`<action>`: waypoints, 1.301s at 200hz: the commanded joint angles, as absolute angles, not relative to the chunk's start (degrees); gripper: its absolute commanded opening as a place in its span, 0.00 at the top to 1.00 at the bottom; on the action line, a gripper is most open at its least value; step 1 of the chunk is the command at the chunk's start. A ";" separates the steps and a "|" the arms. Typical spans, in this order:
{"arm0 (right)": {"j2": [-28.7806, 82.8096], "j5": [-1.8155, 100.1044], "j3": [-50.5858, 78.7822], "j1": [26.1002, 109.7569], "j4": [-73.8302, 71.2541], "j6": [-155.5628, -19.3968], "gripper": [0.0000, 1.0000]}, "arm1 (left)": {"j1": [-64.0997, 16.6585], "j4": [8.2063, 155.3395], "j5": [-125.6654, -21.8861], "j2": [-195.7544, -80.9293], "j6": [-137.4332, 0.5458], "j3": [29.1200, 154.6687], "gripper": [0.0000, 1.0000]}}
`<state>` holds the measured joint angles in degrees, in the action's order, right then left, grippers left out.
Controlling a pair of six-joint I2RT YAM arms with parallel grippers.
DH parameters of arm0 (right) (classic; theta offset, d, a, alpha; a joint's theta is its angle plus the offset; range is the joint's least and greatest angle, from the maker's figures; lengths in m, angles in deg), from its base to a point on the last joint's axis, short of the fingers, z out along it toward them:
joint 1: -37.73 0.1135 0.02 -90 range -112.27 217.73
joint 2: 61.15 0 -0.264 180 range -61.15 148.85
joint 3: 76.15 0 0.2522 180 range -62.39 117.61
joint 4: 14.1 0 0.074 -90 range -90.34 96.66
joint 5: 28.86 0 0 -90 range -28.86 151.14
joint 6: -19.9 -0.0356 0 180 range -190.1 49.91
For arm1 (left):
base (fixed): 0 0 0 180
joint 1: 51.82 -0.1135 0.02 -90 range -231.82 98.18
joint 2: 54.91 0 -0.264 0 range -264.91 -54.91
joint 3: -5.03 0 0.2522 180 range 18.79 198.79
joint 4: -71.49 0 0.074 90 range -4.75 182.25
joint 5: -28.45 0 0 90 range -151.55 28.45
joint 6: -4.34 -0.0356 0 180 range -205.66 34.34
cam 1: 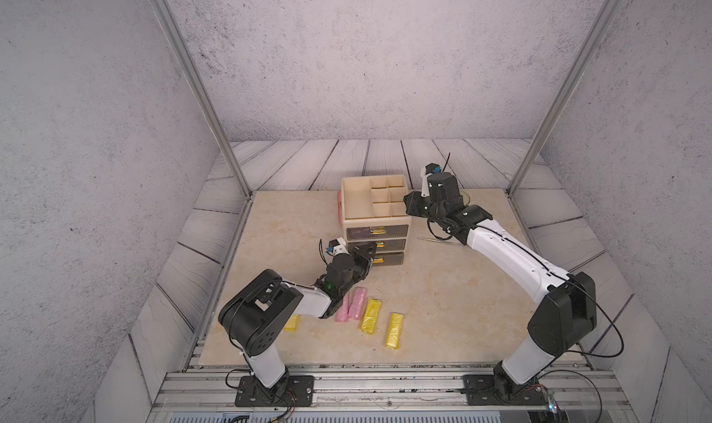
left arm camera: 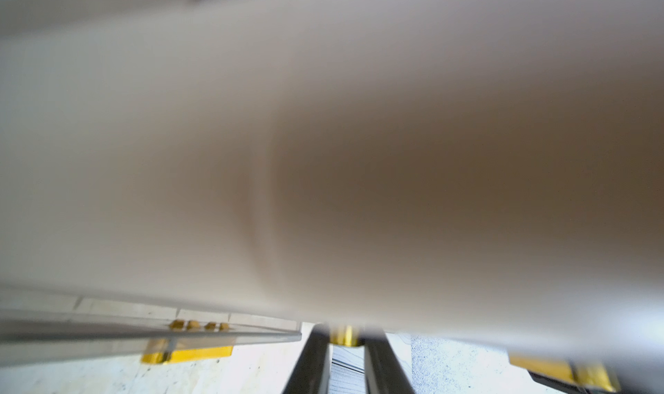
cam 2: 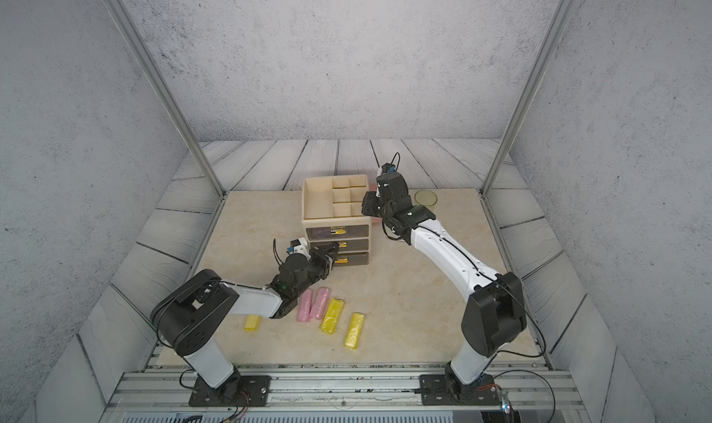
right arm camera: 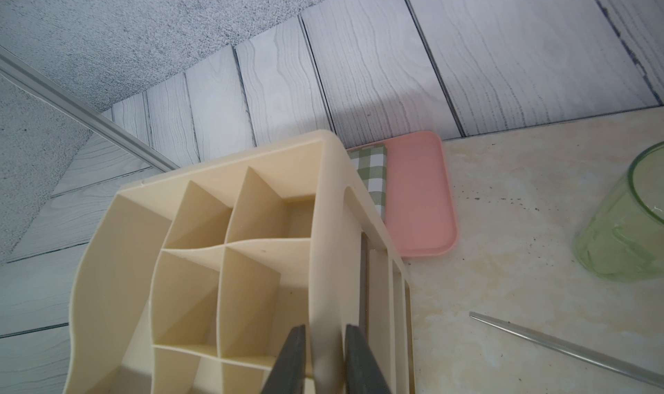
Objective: Sort the rolls of trash bags by color and place them into the drawer
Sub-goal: Open the drawer in the storage box.
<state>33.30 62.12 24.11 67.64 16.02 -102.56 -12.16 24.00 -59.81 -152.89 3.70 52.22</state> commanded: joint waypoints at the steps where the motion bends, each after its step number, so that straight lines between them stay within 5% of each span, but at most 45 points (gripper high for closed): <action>1: 35.49 60.90 22.96 67.63 18.48 -103.40 0.79 | -11.79 21.26 -59.96 -154.12 4.37 52.03 0.81; 143: 37.10 61.67 25.19 67.60 19.09 -106.88 0.86 | -9.97 19.03 -62.07 -149.28 9.47 45.51 0.88; 260: 41.10 63.25 30.31 67.66 20.75 -107.28 0.87 | -7.17 33.66 -63.40 -132.17 9.46 39.07 0.86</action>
<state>37.68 62.16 29.51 67.55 16.88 -105.27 -7.94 28.83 -61.82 -136.28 10.80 39.89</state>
